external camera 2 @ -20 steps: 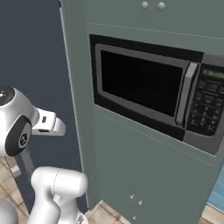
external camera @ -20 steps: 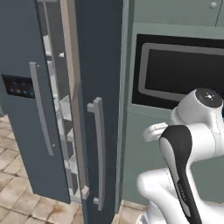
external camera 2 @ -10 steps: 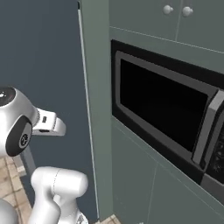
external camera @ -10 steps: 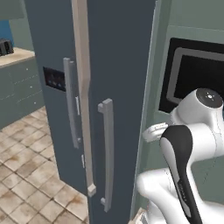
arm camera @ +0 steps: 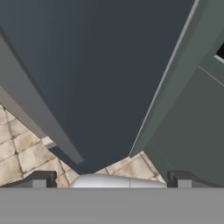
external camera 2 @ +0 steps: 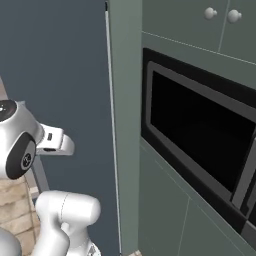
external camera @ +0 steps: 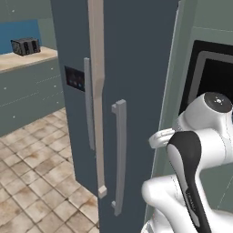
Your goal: Place the avocado in the correct fridge rack based on whether it is a fruit or vegetable. Finally, close the fridge door.
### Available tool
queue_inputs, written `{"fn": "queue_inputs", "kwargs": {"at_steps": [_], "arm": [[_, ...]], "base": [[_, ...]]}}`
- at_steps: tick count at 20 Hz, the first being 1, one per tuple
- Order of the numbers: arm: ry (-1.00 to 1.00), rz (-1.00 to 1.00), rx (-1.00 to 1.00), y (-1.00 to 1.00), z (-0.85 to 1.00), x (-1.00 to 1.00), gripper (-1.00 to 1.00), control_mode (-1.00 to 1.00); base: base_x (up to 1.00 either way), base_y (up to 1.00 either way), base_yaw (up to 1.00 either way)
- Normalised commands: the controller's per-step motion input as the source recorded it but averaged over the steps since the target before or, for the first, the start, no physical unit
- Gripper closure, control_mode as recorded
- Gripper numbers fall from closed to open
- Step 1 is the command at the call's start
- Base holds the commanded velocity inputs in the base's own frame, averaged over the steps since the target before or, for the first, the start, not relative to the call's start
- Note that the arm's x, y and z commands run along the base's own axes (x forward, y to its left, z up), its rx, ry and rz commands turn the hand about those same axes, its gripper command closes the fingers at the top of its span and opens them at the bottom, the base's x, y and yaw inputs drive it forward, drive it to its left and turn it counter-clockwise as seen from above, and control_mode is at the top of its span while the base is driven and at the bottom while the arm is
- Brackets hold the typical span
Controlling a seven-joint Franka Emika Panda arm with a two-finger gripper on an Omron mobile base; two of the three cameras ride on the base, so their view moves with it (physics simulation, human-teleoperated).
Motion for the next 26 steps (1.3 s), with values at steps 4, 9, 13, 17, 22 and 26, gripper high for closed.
{"fn": "queue_inputs", "kwargs": {"at_steps": [4, 9, 13, 17, 22, 26], "arm": [[0.00, 0.01, 0.01, -0.03, 0.00, 0.11, -1.00, -1.00], [0.00, 0.06, 0.00, -0.03, 0.00, 0.64, -1.00, -1.00], [0.00, 0.05, 0.00, 0.04, 0.00, 0.52, -1.00, -1.00], [0.00, 0.03, 0.00, 0.02, -0.06, 0.29, -1.00, -1.00], [-0.06, 0.02, 0.00, 0.04, -0.18, 0.26, -1.00, -1.00], [-0.09, 0.00, 0.00, 0.08, -0.26, 0.72, -1.00, -1.00]], "base": [[0.22, -0.08, 0.05], [0.00, 0.00, 0.00], [0.00, 0.00, 0.00], [0.00, 0.00, 0.00], [0.00, 0.00, 0.00], [0.00, 0.00, 0.00]]}}
